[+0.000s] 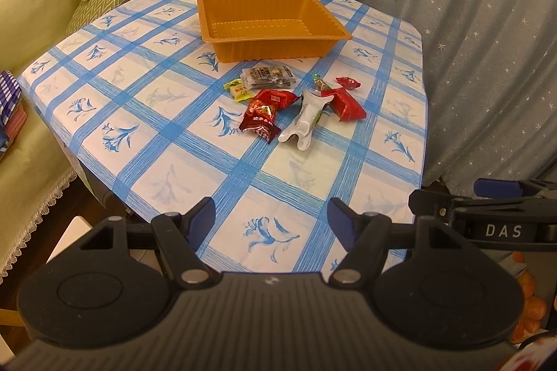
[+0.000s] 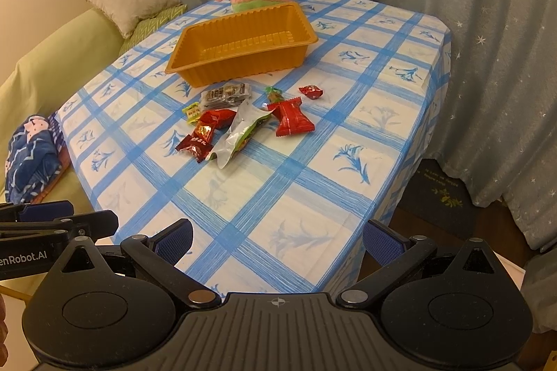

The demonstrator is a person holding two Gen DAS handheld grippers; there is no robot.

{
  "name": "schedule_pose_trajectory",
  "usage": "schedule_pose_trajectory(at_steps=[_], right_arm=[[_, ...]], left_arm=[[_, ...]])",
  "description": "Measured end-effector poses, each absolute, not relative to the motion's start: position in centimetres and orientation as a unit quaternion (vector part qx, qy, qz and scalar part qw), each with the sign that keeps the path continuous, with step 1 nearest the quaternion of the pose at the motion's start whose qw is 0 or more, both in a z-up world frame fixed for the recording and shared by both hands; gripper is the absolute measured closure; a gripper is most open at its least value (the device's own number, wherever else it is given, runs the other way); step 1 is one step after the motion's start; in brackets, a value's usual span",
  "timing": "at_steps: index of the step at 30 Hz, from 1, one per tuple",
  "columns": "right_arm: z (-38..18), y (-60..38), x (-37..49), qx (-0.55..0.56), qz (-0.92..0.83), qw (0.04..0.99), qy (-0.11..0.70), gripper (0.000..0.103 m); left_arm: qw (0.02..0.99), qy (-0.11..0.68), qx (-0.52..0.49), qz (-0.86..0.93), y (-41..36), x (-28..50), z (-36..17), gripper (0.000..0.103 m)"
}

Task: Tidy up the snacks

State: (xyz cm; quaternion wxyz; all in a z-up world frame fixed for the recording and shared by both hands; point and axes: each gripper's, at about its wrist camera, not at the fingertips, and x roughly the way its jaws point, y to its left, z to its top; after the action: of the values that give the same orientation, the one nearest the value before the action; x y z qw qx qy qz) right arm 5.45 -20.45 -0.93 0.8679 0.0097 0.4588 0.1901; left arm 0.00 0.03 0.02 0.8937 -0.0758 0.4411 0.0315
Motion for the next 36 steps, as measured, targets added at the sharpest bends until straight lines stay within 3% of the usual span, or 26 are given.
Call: schedule_pose_trajectory(at_steps=[36], right_arm=[[-0.94,-20.46,5.7,0.009,0.189,0.868,0.46,0.0]], left_arm=[[0.893,0.442,-0.078,0.03,0.07,0.01,0.01,0.034]])
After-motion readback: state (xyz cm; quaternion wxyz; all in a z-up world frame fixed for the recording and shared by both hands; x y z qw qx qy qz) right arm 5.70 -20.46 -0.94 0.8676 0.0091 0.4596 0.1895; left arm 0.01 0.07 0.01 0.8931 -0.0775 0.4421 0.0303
